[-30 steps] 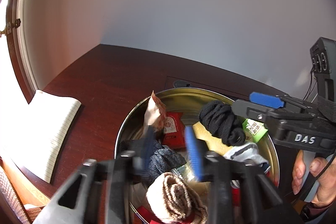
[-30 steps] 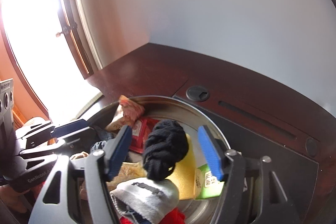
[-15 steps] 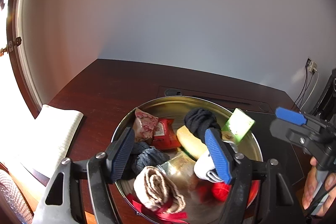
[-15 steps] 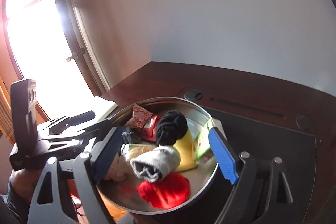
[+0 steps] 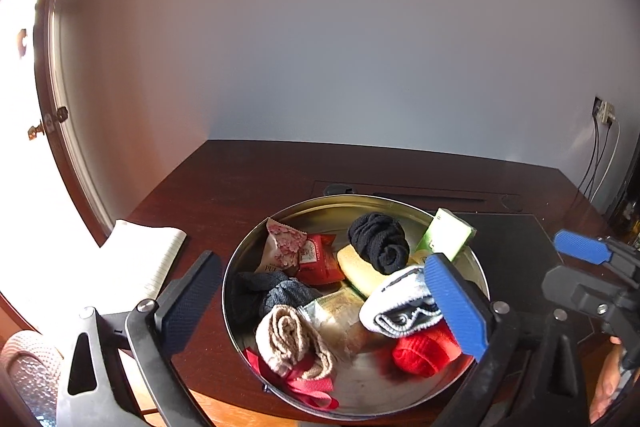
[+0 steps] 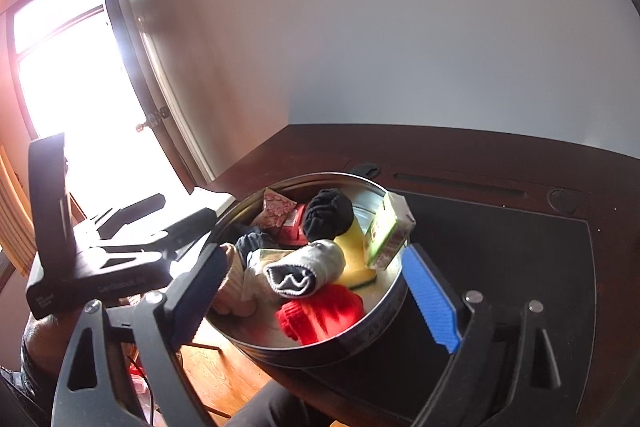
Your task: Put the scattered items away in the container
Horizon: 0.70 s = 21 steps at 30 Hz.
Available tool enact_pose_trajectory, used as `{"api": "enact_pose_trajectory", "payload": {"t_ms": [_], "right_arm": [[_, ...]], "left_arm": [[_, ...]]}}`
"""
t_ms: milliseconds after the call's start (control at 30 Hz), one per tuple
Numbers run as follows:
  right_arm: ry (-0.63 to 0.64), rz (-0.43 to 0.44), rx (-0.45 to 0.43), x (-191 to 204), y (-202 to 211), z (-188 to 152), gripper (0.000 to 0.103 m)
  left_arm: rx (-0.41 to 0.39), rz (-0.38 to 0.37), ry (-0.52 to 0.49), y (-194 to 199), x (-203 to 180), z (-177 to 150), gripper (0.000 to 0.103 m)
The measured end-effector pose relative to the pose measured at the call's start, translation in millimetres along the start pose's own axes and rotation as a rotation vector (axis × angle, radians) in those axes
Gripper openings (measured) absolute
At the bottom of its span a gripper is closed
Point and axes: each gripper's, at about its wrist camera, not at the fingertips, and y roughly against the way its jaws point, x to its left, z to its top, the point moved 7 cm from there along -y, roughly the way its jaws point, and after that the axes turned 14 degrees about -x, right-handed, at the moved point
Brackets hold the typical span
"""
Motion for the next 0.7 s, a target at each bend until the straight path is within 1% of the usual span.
{"api": "enact_pose_trajectory", "payload": {"t_ms": [100,267,467,700], "right_arm": [[0.004,0.003,-0.022,3,10,3,0.096],[0.009,0.012,-0.038,7,21,5,0.096],[0.010,0.020,-0.042,12,27,5,0.098],[0.008,0.026,-0.046,12,30,4,0.099]], "left_arm": [[-0.008,0.015,-0.013,6,-3,-1,0.102],[-0.016,0.082,-0.060,13,-4,-2,0.102],[-0.036,0.082,-0.060,20,-5,2,0.102],[-0.060,0.094,-0.033,23,1,6,0.102]]}}
